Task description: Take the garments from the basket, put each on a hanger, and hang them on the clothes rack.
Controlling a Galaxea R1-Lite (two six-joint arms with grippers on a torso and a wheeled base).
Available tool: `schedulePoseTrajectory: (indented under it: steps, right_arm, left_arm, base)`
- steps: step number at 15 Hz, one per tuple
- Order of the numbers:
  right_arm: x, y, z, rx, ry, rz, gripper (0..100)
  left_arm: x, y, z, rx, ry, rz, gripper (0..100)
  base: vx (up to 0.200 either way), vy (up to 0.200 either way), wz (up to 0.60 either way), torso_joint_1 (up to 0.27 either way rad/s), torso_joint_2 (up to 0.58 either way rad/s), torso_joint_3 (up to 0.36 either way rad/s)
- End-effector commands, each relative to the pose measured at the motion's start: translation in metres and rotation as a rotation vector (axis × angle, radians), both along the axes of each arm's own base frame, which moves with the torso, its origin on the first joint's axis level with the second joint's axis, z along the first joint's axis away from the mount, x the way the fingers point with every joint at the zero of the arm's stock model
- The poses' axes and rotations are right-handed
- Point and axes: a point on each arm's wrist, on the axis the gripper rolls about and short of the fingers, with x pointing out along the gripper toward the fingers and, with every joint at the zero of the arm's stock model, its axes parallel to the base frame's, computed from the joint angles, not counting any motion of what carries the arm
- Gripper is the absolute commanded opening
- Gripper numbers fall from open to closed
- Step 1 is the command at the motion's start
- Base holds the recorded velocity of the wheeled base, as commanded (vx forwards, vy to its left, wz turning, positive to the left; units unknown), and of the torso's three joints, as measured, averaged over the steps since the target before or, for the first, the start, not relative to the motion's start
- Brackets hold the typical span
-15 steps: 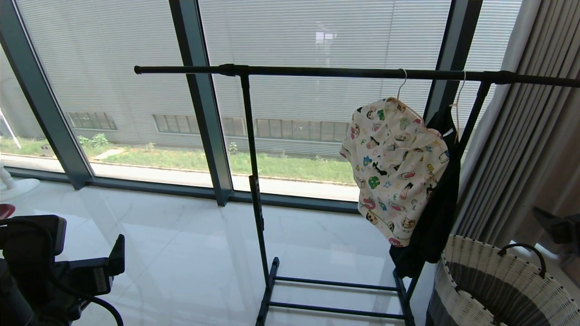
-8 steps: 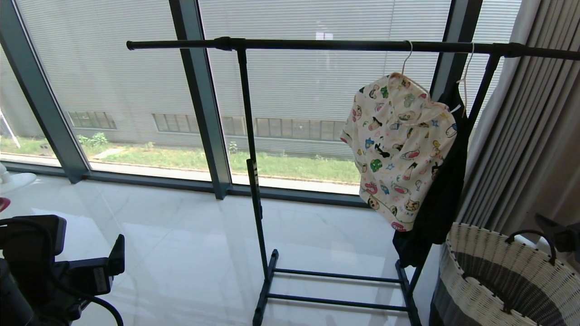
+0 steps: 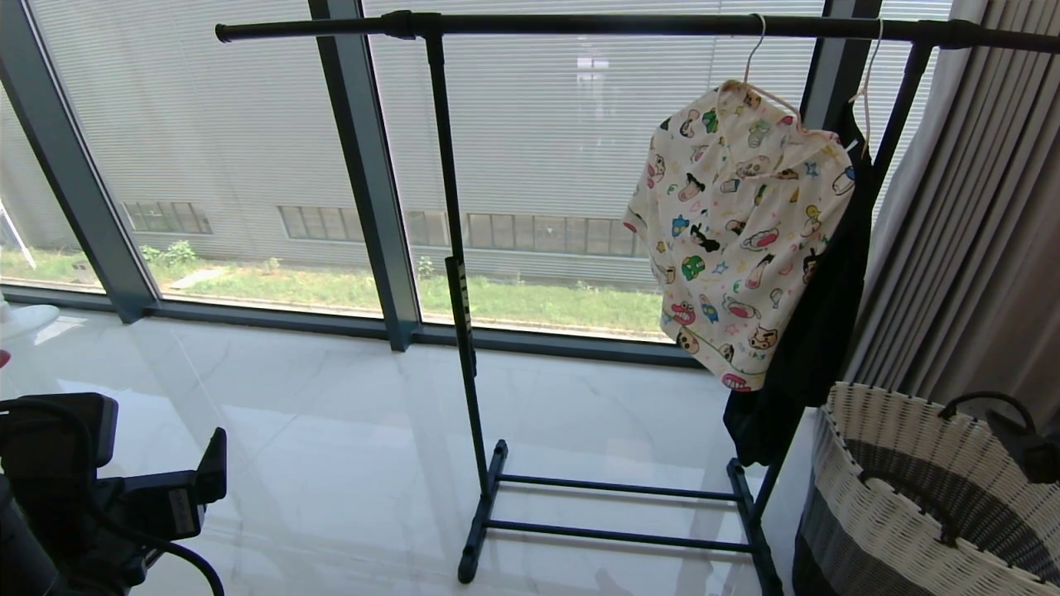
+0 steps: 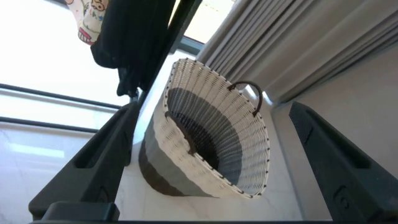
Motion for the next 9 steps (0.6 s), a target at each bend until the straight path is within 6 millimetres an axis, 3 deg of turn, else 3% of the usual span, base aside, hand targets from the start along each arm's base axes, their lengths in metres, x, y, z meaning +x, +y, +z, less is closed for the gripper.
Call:
schedulePoseTrajectory:
  steps: [1, 3, 4, 6, 9]
  right_arm:
    - [-0.009, -0.007, -0.005, 0.003, -0.007, -0.022, 100]
    - [-0.007, -0.025, -0.012, 0.002, 0.004, -0.180, 100]
    - [-0.009, -0.039, -0.013, 0.014, -0.003, -0.312, 100]
    - [-0.019, -0.051, -0.019, 0.063, -0.027, -0.407, 100]
    - [-0.071, -0.055, -0.044, 0.112, -0.133, -0.343, 100]
  left_arm:
    - [-0.004, 0.007, 0.008, -0.016, -0.054, 0.043, 100]
    - [-0.017, 0.032, 0.024, -0.030, -0.170, 0.217, 100]
    - [-0.033, 0.044, 0.030, -0.024, -0.237, 0.325, 100]
    - [-0.055, 0.051, 0.040, -0.018, -0.338, 0.404, 100]
    - [-0.096, 0.045, 0.036, -0.004, -0.369, 0.405, 100]
  base:
    - [0.000, 0.000, 0.00, -0.036, 0.11, 0.080]
    - [0.000, 0.000, 0.00, -0.009, 0.04, 0.025]
    - [0.000, 0.000, 0.00, 0.000, 0.00, 0.000]
    - [0.000, 0.000, 0.00, 0.000, 0.00, 0.000]
    - [0.000, 0.000, 0.00, 0.000, 0.00, 0.000]
